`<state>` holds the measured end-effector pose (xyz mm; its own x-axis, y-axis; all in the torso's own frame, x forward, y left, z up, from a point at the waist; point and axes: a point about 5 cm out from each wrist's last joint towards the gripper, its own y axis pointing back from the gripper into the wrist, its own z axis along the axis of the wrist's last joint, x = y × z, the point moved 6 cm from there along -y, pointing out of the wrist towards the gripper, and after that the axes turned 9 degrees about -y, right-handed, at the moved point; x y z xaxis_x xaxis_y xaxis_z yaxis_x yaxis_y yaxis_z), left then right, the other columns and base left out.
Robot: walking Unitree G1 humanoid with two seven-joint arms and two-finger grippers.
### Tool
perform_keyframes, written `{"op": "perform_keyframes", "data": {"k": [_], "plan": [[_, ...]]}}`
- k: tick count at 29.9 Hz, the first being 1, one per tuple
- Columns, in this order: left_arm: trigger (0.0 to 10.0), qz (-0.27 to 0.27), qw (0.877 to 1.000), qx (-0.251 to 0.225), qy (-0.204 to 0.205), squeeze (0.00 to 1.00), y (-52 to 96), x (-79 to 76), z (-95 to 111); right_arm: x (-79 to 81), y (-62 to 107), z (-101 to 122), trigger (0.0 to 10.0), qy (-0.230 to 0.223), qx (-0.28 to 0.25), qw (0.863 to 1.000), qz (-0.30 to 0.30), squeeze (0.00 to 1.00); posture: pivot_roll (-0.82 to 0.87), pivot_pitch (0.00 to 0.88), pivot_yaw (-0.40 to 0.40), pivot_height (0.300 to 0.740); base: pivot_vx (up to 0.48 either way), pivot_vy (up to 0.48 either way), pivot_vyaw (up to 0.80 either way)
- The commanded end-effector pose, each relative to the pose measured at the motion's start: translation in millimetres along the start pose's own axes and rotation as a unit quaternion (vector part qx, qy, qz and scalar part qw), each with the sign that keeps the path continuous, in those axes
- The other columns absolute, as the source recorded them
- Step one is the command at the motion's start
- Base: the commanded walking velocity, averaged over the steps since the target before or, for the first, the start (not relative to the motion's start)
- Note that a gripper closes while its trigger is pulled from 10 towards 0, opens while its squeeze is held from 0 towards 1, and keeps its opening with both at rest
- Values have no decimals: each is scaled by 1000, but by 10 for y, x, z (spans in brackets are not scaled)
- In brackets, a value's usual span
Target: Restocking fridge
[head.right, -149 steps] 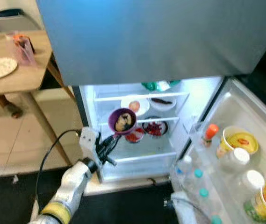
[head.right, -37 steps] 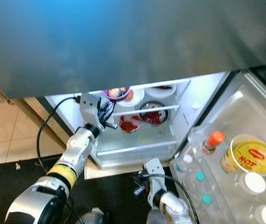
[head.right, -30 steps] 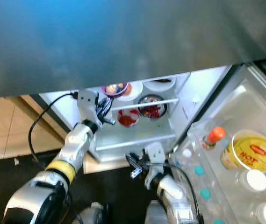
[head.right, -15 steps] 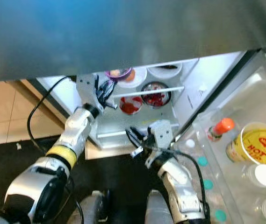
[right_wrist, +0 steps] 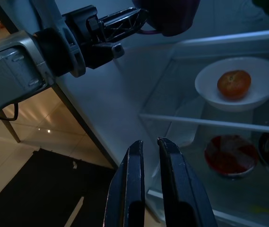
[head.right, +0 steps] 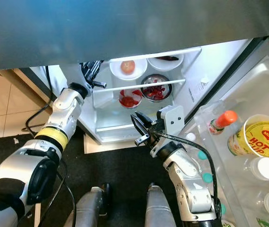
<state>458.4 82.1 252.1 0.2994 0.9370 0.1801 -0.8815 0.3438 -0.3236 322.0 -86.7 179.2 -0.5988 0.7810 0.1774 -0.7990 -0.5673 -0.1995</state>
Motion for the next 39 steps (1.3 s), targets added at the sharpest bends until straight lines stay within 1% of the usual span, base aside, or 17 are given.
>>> {"op": "perform_keyframes", "data": {"k": [1, 9, 12, 13, 16, 19, 21, 22, 24, 25, 28, 31, 32, 39], "plan": [[10000, 13, 1000, -4, -3, 0, 9, 116, 25, 40, 34, -56, 10000, -12, 12, 1000, 1, 0, -96, 454, 87, 740, 0, 0, 0], [10000, 5, 1000, -2, -8, 0, -16, 83, 39, 58, 30, -8, 10000, -7, 17, 1000, -3, 0, -115, 462, 82, 740, 0, 0, 0], [10000, -13, 1000, 2, -17, 0, -72, -8, 71, 91, 35, 89, 10000, -2, 13, 1000, -7, 0, -133, 482, 81, 740, 0, 0, 0], [10000, -13, 1000, 2, -17, 0, -72, -8, 71, 91, 35, 89, 10000, -2, 13, 1000, -7, 0, -133, 482, 81, 740, 0, 0, 0], [10000, -21, 999, 0, -24, 0, -143, -30, 165, 142, 52, 177, 10000, -3, 6, 1000, -10, 0, -147, 506, 84, 740, 0, 0, 0], [10000, -21, 999, -1, -26, 0, -164, -23, 200, 159, 57, 208, 10000, -3, 3, 1000, -10, 0, -151, 516, 84, 740, 0, 0, 0], [10000, -20, 999, -8, -30, 0, -215, 6, 303, 201, 69, 296, 10000, -3, -7, 1000, -9, 0, -162, 544, 85, 740, 0, 0, 0], [10000, -20, 999, -8, -30, 0, -215, 6, 303, 201, 69, 296, 10000, -3, -7, 1000, -9, 0, -162, 544, 85, 740, 0, 0, 0], [10000, -19, 999, -15, -34, 0, -260, 31, 404, 236, 77, 383, 10000, -2, -15, 1000, -7, 0, -172, 563, 81, 740, 0, 0, 0], [10000, -19, 999, -15, -34, 0, -260, 31, 404, 236, 77, 383, 10000, -2, -15, 1000, -7, 0, -172, 563, 81, 740, 0, 0, 0], [10000, -18, 999, -23, -40, 0, -302, 52, 504, 279, 81, 470, 10000, 1, -20, 1000, -5, 0, -188, 579, 78, 740, 0, 0, 0], [10000, -16, 999, -27, -41, 0, -326, 67, 561, 310, 82, 533, 10000, 2, -24, 1000, -4, 0, -202, 589, 76, 740, 0, 0, 0], [10000, -16, 999, -28, -40, 1000, -334, 66, 580, 318, 79, 557, 10000, 2, -26, 1000, -4, 0, -206, 589, 75, 740, 0, 0, 0], [10000, -11, 999, -36, -37, 1000, -362, 74, 652, 329, 68, 622, 10000, 4, -29, 1000, -4, 0, -211, 582, 76, 740, 0, 0, 0]]}}
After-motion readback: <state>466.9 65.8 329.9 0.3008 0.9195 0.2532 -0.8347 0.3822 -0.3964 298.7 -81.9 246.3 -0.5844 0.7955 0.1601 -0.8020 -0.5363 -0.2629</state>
